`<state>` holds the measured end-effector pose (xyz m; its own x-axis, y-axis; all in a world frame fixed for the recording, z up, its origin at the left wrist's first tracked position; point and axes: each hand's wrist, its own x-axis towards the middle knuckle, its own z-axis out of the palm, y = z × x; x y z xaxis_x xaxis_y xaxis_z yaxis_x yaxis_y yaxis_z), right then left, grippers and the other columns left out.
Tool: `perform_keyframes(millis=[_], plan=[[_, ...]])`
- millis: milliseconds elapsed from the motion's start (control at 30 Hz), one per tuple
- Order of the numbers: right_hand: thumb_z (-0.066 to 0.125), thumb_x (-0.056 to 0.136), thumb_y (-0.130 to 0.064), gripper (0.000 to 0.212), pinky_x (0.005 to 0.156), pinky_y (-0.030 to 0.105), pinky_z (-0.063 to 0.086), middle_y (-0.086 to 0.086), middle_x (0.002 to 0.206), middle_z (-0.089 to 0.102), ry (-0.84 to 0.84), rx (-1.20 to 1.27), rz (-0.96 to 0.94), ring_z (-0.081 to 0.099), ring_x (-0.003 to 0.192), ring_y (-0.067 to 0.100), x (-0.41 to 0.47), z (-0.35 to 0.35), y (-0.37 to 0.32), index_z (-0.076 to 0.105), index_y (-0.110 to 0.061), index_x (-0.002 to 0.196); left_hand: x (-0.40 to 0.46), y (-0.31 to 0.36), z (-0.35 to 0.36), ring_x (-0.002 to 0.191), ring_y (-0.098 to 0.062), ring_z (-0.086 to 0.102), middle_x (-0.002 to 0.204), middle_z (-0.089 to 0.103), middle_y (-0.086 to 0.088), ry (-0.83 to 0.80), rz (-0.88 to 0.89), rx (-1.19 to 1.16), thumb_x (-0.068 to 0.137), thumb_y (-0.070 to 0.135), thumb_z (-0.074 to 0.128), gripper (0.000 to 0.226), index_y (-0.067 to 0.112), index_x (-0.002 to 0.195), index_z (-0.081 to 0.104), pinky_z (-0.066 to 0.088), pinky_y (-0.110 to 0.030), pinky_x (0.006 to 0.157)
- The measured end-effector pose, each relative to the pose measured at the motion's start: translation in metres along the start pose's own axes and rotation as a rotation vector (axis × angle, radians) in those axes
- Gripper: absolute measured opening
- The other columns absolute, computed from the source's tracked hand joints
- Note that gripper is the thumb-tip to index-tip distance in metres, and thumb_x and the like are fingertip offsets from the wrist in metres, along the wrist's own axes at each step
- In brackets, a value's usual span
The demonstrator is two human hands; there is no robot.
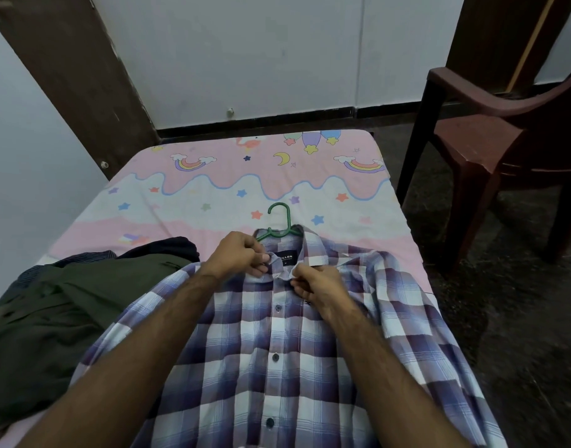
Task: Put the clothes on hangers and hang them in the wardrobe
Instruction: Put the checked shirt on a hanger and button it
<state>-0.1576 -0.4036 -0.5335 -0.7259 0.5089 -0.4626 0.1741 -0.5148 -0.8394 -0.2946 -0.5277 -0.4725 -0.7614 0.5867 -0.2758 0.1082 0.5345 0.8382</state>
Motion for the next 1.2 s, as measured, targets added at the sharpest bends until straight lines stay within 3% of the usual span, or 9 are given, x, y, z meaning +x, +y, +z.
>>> perform_keyframes(millis=[133,267,433,600,733,867,1067,1200], plan=[[0.076,0.082,-0.004,0.008,0.063,0.026,0.054,0.0,0.066,0.069,0.034,-0.061,-0.127,0.063,0.062,0.013,-0.002,0.009,0.008,0.07,-0.008,0.076,-0.006,0.002,0.005,0.077,-0.033,0.074,0.078,0.072,-0.023,0.017,-0.053,-0.087,0.089,-0.008,0.067,0.007,-0.006,0.083,0.068,0.064,-0.038,0.068],[0.085,0.081,-0.016,0.021,0.077,0.03,0.061,0.0,0.089,0.079,0.029,-0.108,-0.225,0.076,0.084,0.015,-0.002,0.014,0.021,0.077,-0.01,0.1,-0.007,0.003,0.013,0.076,-0.035,0.074,0.083,0.072,-0.027,0.044,-0.063,-0.128,0.09,-0.008,0.065,0.011,-0.005,0.081,0.069,0.064,-0.038,0.066],[0.085,0.082,-0.017,0.022,0.085,0.038,0.062,0.002,0.089,0.079,0.141,-0.097,-0.307,0.076,0.085,0.017,0.0,0.021,0.042,0.076,-0.007,0.1,-0.007,-0.008,0.036,0.063,-0.025,0.069,0.073,0.07,-0.02,0.131,-0.089,-0.133,0.092,-0.003,0.065,0.01,-0.003,0.083,0.069,0.061,-0.034,0.053],[0.084,0.083,-0.015,0.018,0.08,0.032,0.062,0.001,0.086,0.078,0.218,-0.061,-0.347,0.075,0.081,0.015,0.002,0.023,0.051,0.075,-0.008,0.096,-0.006,-0.017,0.047,0.06,-0.021,0.062,0.069,0.065,-0.012,0.188,-0.071,-0.117,0.092,0.001,0.067,0.011,0.002,0.081,0.07,0.057,-0.033,0.048],[0.082,0.085,-0.016,0.011,0.071,0.018,0.058,-0.002,0.083,0.077,0.257,-0.032,-0.369,0.073,0.076,0.006,0.0,0.026,0.054,0.073,-0.015,0.091,-0.008,-0.017,0.047,0.066,-0.021,0.064,0.076,0.065,-0.015,0.171,-0.097,-0.182,0.093,-0.002,0.065,0.008,-0.002,0.086,0.07,0.059,-0.033,0.049],[0.082,0.085,-0.015,0.011,0.065,0.011,0.053,-0.006,0.08,0.075,0.275,-0.031,-0.367,0.069,0.07,-0.002,0.0,0.027,0.053,0.072,-0.018,0.087,-0.01,-0.018,0.046,0.068,-0.02,0.064,0.076,0.066,-0.014,0.155,-0.104,-0.221,0.092,-0.005,0.065,0.011,-0.001,0.082,0.069,0.062,-0.04,0.059],[0.082,0.084,-0.011,0.011,0.072,0.02,0.058,-0.001,0.081,0.077,0.238,0.039,-0.382,0.074,0.078,0.009,-0.002,0.024,0.055,0.074,-0.017,0.088,-0.011,-0.019,0.052,0.065,-0.023,0.065,0.073,0.068,-0.016,0.205,-0.064,-0.134,0.091,-0.001,0.068,0.012,0.002,0.079,0.07,0.062,-0.046,0.066],[0.083,0.084,-0.013,0.011,0.08,0.028,0.061,0.0,0.085,0.078,0.211,0.057,-0.406,0.075,0.083,0.015,-0.002,0.021,0.061,0.076,-0.014,0.092,-0.011,-0.018,0.058,0.062,-0.02,0.067,0.068,0.07,-0.007,0.26,-0.015,-0.048,0.088,0.003,0.07,0.012,0.003,0.076,0.071,0.06,-0.034,0.056]])
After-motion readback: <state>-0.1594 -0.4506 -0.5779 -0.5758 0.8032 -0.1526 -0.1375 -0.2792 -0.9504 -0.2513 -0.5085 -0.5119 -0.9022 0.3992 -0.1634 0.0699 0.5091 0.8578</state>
